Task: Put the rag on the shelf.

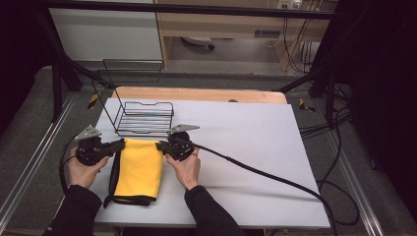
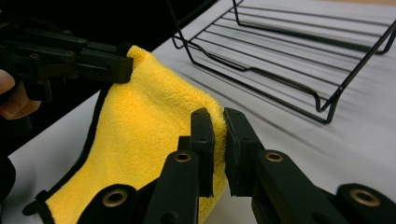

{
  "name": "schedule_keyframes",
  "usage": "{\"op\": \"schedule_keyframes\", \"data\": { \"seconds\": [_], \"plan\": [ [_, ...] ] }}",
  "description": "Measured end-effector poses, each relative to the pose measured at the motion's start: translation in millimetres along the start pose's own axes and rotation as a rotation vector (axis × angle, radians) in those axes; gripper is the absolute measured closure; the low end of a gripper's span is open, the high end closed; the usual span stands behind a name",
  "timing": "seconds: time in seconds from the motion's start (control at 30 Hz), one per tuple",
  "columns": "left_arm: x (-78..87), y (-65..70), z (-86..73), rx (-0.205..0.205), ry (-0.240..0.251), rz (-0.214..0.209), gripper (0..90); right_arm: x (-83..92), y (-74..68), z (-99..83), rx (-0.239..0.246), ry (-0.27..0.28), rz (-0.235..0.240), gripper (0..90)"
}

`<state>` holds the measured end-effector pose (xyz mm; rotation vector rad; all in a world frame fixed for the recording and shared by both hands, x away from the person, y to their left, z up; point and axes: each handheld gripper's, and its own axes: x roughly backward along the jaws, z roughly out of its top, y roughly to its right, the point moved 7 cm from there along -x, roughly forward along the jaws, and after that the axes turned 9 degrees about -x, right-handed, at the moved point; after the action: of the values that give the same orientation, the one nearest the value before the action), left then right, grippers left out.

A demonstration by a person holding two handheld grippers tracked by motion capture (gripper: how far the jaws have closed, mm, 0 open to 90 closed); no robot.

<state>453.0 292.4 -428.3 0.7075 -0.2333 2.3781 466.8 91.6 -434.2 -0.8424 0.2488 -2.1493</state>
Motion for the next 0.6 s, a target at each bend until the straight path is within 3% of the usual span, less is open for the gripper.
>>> {"op": "schedule_keyframes", "data": {
  "seconds": [0.6],
  "plan": [
    [38.5,7.0,25.1,-0.020,0.124,0.038,80.8,25.7,-30.8,29.9,0.138,0.109,0.033,83.5]
  ]
}}
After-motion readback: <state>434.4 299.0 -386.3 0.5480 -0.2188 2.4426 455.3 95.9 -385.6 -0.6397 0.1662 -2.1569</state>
